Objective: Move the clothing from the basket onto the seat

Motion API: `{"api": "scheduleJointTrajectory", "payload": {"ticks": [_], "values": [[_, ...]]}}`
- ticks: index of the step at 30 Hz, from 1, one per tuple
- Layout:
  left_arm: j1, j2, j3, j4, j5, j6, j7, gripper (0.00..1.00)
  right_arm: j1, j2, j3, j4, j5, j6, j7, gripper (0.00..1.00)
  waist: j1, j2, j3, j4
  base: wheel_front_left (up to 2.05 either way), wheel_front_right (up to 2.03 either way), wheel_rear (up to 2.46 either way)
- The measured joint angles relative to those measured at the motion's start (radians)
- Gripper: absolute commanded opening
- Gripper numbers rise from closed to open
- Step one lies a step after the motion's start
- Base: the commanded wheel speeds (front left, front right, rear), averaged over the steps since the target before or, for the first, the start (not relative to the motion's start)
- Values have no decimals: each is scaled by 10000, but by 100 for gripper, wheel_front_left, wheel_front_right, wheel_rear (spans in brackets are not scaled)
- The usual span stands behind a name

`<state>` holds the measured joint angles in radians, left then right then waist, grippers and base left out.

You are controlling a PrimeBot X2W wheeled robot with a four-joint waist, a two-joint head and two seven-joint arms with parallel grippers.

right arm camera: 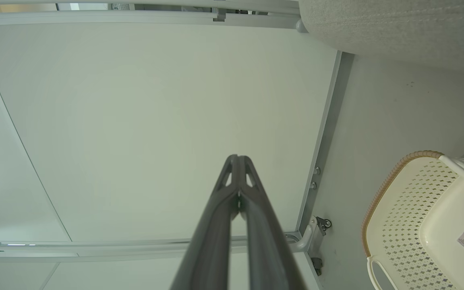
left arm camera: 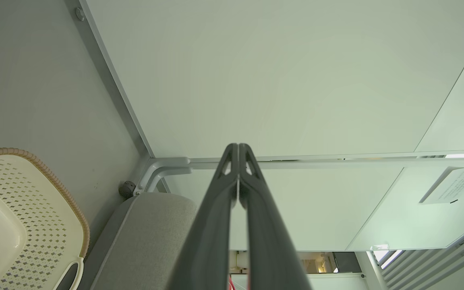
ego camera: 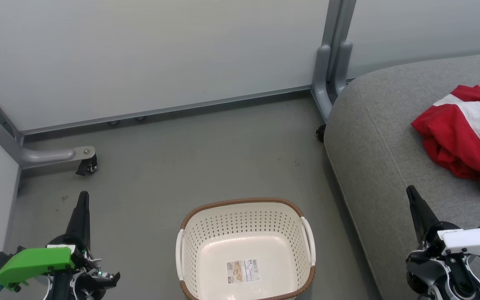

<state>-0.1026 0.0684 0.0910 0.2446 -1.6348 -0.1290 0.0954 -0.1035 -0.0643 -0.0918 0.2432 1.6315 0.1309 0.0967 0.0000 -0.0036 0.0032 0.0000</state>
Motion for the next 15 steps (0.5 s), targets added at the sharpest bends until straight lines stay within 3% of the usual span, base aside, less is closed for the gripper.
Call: {"api": "scheduleJointTrajectory", "payload": {"ticks": [15], "values": [[-1, -40, 36, 2, 44, 0, 46, 0, -1, 21, -36, 2, -33, -2, 15, 0, 0, 0, 0, 0, 0, 0, 0]]}}
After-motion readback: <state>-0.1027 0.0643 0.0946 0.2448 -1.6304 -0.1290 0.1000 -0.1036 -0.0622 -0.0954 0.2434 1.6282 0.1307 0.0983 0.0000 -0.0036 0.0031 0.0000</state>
